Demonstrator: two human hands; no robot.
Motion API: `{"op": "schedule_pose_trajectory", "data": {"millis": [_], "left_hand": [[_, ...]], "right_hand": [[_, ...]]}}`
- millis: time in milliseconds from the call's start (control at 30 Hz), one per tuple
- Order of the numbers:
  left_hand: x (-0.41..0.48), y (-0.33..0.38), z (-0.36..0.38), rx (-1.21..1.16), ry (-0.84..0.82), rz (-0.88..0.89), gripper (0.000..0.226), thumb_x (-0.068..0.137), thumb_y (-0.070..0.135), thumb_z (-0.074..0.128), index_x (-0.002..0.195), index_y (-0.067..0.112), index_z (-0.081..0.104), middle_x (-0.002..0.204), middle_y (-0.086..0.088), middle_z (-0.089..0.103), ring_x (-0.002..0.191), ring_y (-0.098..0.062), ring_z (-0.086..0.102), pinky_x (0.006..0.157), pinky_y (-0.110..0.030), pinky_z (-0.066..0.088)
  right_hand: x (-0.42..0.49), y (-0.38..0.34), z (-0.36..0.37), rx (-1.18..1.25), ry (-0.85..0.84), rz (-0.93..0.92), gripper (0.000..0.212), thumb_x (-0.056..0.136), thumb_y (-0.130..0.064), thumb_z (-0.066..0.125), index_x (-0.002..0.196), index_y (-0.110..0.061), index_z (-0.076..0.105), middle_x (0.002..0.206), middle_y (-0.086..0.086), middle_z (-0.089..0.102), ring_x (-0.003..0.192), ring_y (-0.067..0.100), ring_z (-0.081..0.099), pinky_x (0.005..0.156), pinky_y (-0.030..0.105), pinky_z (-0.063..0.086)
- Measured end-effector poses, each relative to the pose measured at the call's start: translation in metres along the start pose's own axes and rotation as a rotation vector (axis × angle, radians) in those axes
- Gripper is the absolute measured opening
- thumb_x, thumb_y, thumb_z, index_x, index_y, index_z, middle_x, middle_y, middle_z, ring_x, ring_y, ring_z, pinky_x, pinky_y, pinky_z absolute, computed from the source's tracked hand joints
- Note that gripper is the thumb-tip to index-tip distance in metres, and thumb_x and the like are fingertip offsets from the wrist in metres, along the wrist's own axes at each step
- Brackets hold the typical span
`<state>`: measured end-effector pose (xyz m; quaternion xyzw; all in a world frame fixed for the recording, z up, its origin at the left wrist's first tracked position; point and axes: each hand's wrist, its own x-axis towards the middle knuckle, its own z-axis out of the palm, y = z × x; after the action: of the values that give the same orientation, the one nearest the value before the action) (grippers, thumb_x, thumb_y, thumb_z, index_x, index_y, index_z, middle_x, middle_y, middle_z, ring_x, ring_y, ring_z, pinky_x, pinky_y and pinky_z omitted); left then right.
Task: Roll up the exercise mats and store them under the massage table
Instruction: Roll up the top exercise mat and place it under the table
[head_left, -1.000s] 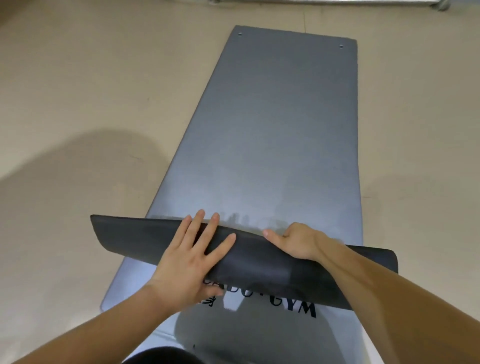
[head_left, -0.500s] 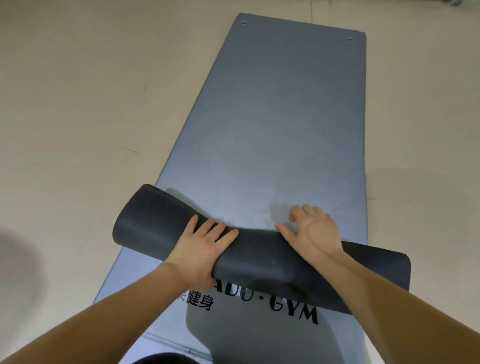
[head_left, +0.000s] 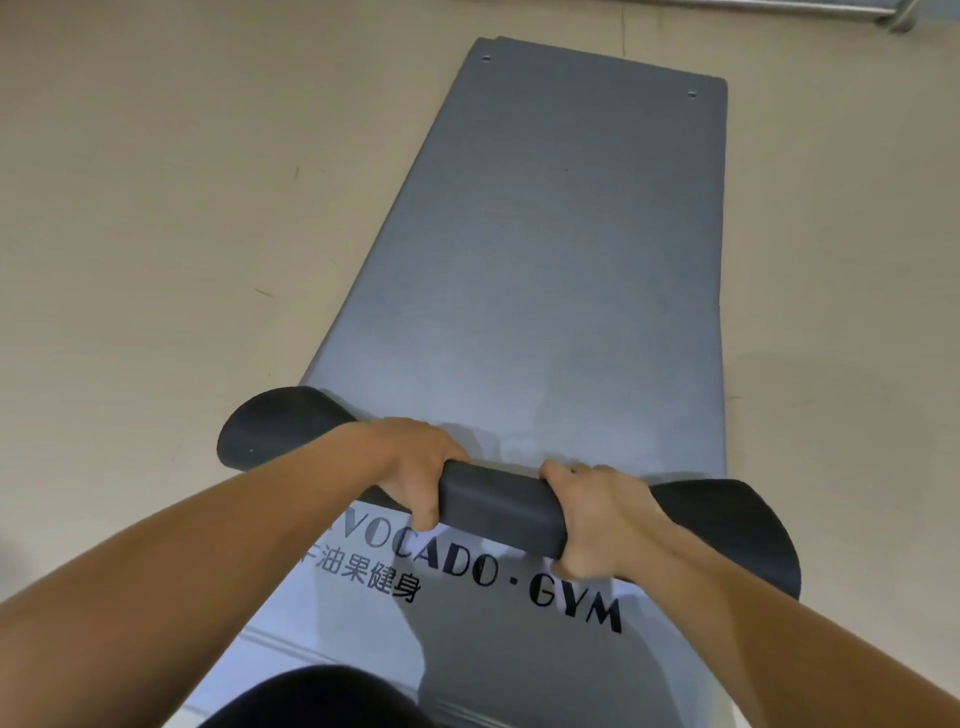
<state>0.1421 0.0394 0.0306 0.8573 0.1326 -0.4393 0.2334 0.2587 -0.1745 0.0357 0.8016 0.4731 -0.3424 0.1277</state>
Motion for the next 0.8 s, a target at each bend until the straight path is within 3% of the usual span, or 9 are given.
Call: {"op": "schedule_pose_trajectory", "data": {"millis": [167,267,367,467,533,567,667,733,800], "left_hand": [[-0.006,0.012,-0.006,-0.076,-0.291,-0.104,0.057,0.075,0.023,0.095,0.127,0.026,0.073,0.126,0.002,0.074,0.111,-0.024,0.071,0.098,-0.041,0.060],[-0.007,0.015,-0.001,-0.161,-0.414,-0.145,0.055,0.079,0.023,0.096,0.130,0.024,0.074,0.131,0.002,0.074,0.113,-0.024,0.070,0.101,-0.039,0.058],[-0.016,0.008,0.005,-0.134,-0.198,-0.133,0.083,0.062,0.048,0.101,0.137,0.036,0.069,0.136,0.009,0.068,0.121,-0.023,0.067,0.108,-0.045,0.056],[-0.041,-0.001,0.031,0.211,0.331,-0.038,0.110,0.056,0.080,0.083,0.152,0.037,0.052,0.141,0.010,0.058,0.123,-0.022,0.061,0.105,-0.045,0.053],[-0.054,-0.008,0.067,0.346,0.709,0.056,0.105,0.063,0.081,0.078,0.152,0.031,0.055,0.138,0.000,0.063,0.118,-0.029,0.065,0.104,-0.050,0.054],[-0.058,-0.012,0.085,0.376,0.791,0.066,0.106,0.065,0.080,0.079,0.153,0.028,0.054,0.139,-0.006,0.064,0.120,-0.034,0.066,0.107,-0.057,0.052],[-0.047,-0.020,0.114,0.454,0.693,-0.085,0.138,0.056,0.077,0.088,0.168,0.022,0.029,0.156,-0.020,0.052,0.141,-0.047,0.052,0.117,-0.075,0.036],[-0.031,-0.021,0.108,0.436,0.671,-0.107,0.140,0.056,0.072,0.089,0.168,0.025,0.019,0.155,-0.021,0.050,0.140,-0.046,0.050,0.120,-0.076,0.026],[-0.018,-0.022,0.086,0.440,0.613,-0.052,0.133,0.060,0.068,0.085,0.165,0.031,0.014,0.153,-0.014,0.047,0.136,-0.039,0.049,0.121,-0.069,0.025]], "right_hand": [[-0.002,0.014,-0.012,0.377,-0.359,-0.003,0.073,0.057,-0.032,0.101,0.115,-0.037,0.059,0.112,-0.010,0.068,0.101,0.019,0.069,0.093,0.041,0.060],[0.002,0.017,-0.008,0.451,-0.469,-0.022,0.067,0.055,-0.024,0.103,0.109,-0.037,0.066,0.112,-0.009,0.074,0.102,0.019,0.072,0.094,0.042,0.062],[0.011,0.016,-0.005,0.463,-0.494,-0.018,0.064,0.053,-0.026,0.103,0.105,-0.038,0.069,0.112,-0.009,0.075,0.102,0.020,0.074,0.095,0.043,0.062],[0.022,0.020,-0.009,0.468,-0.531,-0.005,0.069,0.050,-0.030,0.104,0.110,-0.037,0.072,0.114,-0.009,0.075,0.104,0.021,0.073,0.097,0.044,0.061],[0.030,0.025,-0.015,0.477,-0.575,0.013,0.074,0.048,-0.029,0.105,0.115,-0.037,0.073,0.117,-0.008,0.077,0.107,0.023,0.074,0.099,0.046,0.061],[0.034,0.027,-0.019,0.479,-0.601,0.024,0.076,0.048,-0.028,0.105,0.118,-0.036,0.074,0.118,-0.006,0.077,0.108,0.025,0.074,0.100,0.047,0.060],[0.047,0.030,-0.027,0.493,-0.657,0.053,0.076,0.051,-0.024,0.105,0.121,-0.032,0.077,0.118,-0.002,0.079,0.109,0.028,0.075,0.099,0.049,0.060],[0.051,0.032,-0.027,0.492,-0.647,0.073,0.079,0.049,-0.026,0.106,0.122,-0.033,0.076,0.118,-0.003,0.079,0.108,0.028,0.075,0.099,0.049,0.060],[0.053,0.038,-0.024,0.538,-0.586,0.124,0.085,0.047,-0.027,0.106,0.125,-0.036,0.072,0.120,-0.003,0.077,0.108,0.028,0.074,0.098,0.051,0.060]]}}
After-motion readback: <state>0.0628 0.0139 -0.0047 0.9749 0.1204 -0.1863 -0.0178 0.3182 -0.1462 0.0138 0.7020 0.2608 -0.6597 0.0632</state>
